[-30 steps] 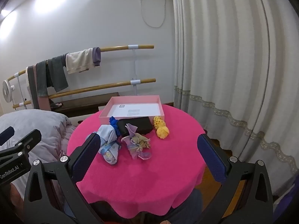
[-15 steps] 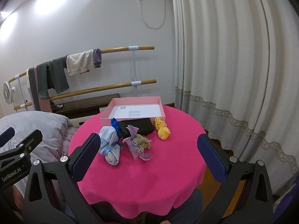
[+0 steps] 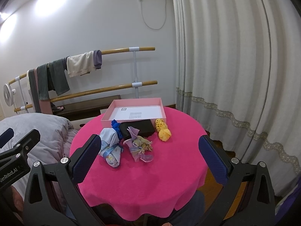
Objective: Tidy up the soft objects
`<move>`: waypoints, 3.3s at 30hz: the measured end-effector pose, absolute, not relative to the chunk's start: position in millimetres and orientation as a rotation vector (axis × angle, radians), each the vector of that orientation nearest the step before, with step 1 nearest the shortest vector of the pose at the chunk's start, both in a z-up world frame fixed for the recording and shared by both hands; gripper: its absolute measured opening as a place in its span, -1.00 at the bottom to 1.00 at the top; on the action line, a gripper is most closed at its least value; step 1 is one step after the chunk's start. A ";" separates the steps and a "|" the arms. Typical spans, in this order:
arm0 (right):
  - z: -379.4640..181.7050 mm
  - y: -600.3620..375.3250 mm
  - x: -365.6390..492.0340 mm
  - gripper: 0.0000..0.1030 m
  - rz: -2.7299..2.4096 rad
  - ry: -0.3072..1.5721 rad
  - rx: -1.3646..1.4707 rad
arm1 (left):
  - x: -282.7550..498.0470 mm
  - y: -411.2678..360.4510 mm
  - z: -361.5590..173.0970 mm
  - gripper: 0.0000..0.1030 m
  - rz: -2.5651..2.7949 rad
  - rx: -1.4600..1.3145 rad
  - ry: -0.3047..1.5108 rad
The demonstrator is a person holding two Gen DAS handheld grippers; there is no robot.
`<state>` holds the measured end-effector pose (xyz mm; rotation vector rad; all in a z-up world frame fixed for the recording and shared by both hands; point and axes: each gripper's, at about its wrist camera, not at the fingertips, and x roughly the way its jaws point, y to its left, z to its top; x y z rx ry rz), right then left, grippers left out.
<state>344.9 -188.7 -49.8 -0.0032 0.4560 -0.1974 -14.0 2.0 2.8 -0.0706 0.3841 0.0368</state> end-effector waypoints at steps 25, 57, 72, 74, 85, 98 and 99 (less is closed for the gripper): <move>-72.9 -204.7 395.2 1.00 -0.190 0.549 0.015 | 55.0 -7.5 -21.6 1.00 0.048 -0.026 0.432; -192.2 -224.7 554.3 0.98 -0.061 0.894 0.030 | 288.8 21.3 -136.5 1.00 0.071 -0.046 0.796; -221.4 -240.8 578.0 0.58 -0.052 0.965 0.096 | 357.7 18.7 -171.5 1.00 -0.009 -0.012 0.819; -222.3 -242.9 579.0 0.48 -0.041 0.968 0.108 | 365.7 18.8 -174.1 1.00 -0.021 -0.016 0.821; -223.6 -255.4 577.2 0.34 0.011 0.973 0.169 | 380.2 29.3 -175.5 1.00 -0.039 -0.027 0.830; -222.0 -249.5 572.5 -0.11 0.020 0.970 0.168 | 404.9 31.5 -203.2 0.53 -0.113 -0.131 0.920; -220.7 -251.0 570.9 -0.16 0.024 0.965 0.176 | 403.9 30.9 -201.7 0.30 -0.117 -0.123 0.918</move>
